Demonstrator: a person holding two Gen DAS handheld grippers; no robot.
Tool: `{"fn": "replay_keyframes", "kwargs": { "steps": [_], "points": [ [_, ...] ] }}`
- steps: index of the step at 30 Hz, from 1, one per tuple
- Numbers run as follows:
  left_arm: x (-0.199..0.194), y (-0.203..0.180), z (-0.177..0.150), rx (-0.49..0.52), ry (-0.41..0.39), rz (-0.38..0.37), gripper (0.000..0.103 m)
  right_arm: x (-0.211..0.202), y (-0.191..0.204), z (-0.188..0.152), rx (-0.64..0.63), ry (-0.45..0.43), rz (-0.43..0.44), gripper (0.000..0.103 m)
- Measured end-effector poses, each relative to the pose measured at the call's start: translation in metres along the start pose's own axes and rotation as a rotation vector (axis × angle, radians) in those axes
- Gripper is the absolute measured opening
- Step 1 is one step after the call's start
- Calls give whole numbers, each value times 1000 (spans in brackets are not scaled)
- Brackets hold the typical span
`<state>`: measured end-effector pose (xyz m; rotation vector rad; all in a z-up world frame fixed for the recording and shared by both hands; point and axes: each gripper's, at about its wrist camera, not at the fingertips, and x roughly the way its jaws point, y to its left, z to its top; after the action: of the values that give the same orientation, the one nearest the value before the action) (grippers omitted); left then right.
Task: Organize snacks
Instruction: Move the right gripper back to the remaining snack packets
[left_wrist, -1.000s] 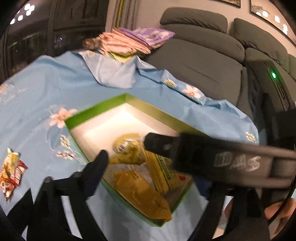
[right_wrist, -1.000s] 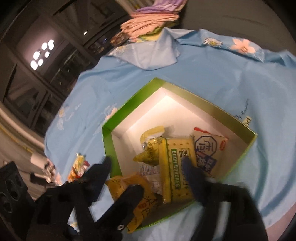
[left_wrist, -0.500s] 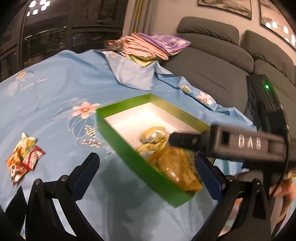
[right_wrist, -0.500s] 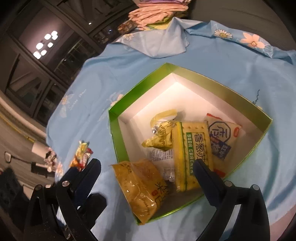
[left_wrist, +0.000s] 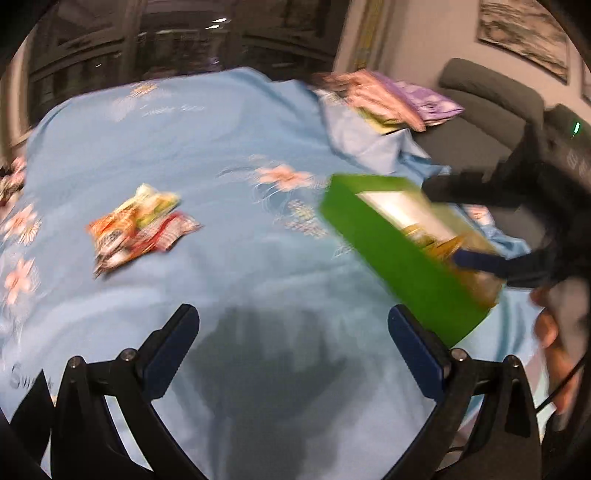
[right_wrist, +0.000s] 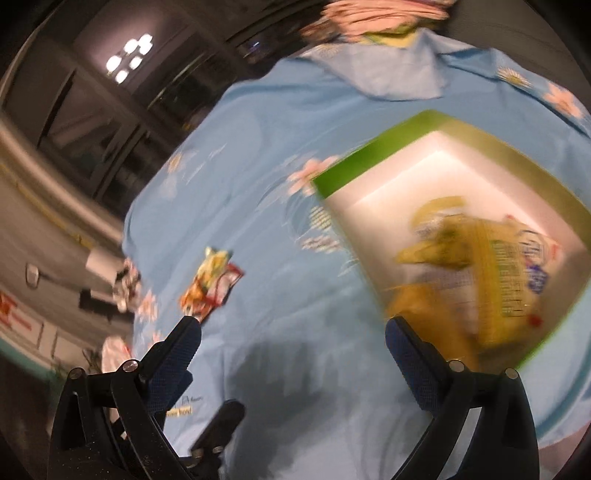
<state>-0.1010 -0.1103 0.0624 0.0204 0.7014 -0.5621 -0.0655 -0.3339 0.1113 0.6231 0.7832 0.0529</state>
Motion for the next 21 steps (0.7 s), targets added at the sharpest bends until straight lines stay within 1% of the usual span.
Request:
{"fn": "replay_keyframes", "kwargs": {
  "steps": [3, 5, 7, 9, 10, 12, 14, 15, 18, 21],
  "points": [
    [-3, 23, -13, -54, 17, 41, 103, 21, 26, -9, -68, 45, -6, 100],
    [-5, 36, -19, -64, 17, 71, 103, 37, 39, -14, -93, 81, -24, 100],
    [-6, 43, -25, -31, 44, 102, 103, 49, 48, -19, -104, 108, -31, 100],
    [-6, 50, -34, 17, 85, 161, 103, 61, 55, -23, -106, 137, -26, 100],
    [-8, 52, -37, 30, 87, 175, 103, 68, 58, -25, -105, 151, -21, 100],
    [-15, 57, -42, 21, 83, 153, 103, 75, 64, -28, -89, 161, -15, 100],
    [-17, 63, -46, -10, 92, 102, 103, 82, 69, -29, -68, 171, -6, 101],
    [-17, 66, -48, -26, 100, 85, 103, 87, 72, -30, -56, 183, 12, 101],
    [-19, 70, -53, -40, 116, 84, 103, 104, 83, -31, -21, 216, 65, 102],
    [-22, 73, -57, -41, 111, 98, 103, 121, 103, -27, -45, 232, 63, 102]
  ]
}}
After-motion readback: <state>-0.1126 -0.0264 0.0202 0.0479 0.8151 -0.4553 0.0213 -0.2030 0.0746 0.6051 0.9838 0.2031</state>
